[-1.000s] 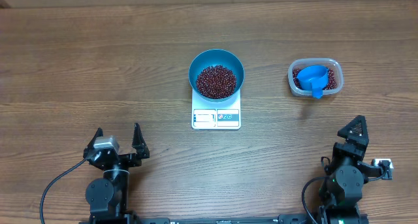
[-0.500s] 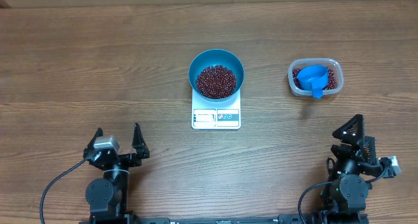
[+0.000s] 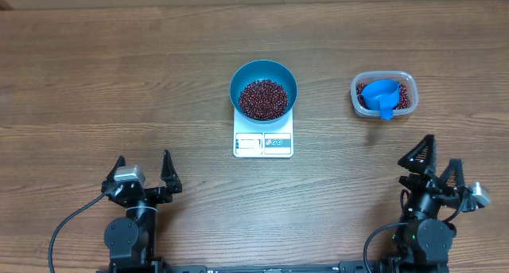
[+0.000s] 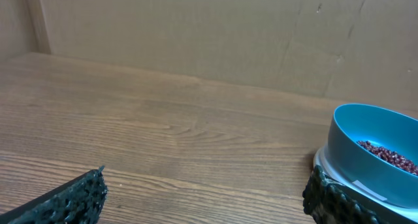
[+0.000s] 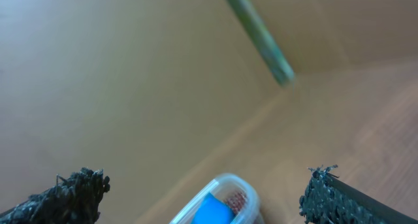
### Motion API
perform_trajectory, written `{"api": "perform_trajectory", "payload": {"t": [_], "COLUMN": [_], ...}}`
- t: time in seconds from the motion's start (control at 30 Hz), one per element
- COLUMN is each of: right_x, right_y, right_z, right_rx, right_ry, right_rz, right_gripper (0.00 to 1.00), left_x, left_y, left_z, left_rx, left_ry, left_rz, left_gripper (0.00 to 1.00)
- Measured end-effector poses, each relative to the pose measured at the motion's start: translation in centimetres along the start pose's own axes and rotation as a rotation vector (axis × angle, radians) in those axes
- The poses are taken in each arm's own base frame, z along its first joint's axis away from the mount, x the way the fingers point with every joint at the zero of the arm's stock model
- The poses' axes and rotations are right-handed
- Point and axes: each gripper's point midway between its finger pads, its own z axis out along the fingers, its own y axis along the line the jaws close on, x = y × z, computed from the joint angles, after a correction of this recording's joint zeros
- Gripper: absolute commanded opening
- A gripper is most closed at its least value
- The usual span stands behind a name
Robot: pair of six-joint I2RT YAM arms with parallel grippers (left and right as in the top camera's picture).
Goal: Scoop item into bowl and weigh 150g on scale
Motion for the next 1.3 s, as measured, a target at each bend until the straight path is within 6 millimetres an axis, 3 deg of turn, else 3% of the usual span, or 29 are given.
{"api": "perform_trajectory", "payload": {"t": [0.13, 0.23, 0.4, 0.57, 1.3], "right_x": [-0.7, 0.8, 4.5, 6.3, 7.4], "right_y": [2.7, 3.7, 3.5, 3.0, 4.1], "right_z": [-0.2, -0.4, -0.9, -1.4, -2.1], "right_rx": [-0.138, -0.211, -0.273, -0.288, -0.407], "right_ry": [-0.019, 0.037, 0.185, 0.264, 0.279], "right_rz": [-0.159, -0.288, -0.418, -0.465, -0.63], "right_gripper": [1.0, 1.0, 1.0, 1.0, 1.0], "left_x": [0.0, 0.0, 0.0, 0.0, 0.0], "left_y": [0.0, 0.0, 0.0, 0.0, 0.0], "left_z": [0.0, 0.0, 0.0, 0.0, 0.0], "left_rx": [0.0, 0.0, 0.0, 0.0, 0.0], "left_ry": [0.0, 0.0, 0.0, 0.0, 0.0], "left_rz": [0.0, 0.0, 0.0, 0.0, 0.0], "left_gripper": [1.0, 0.99, 0.99, 1.0, 1.0]}}
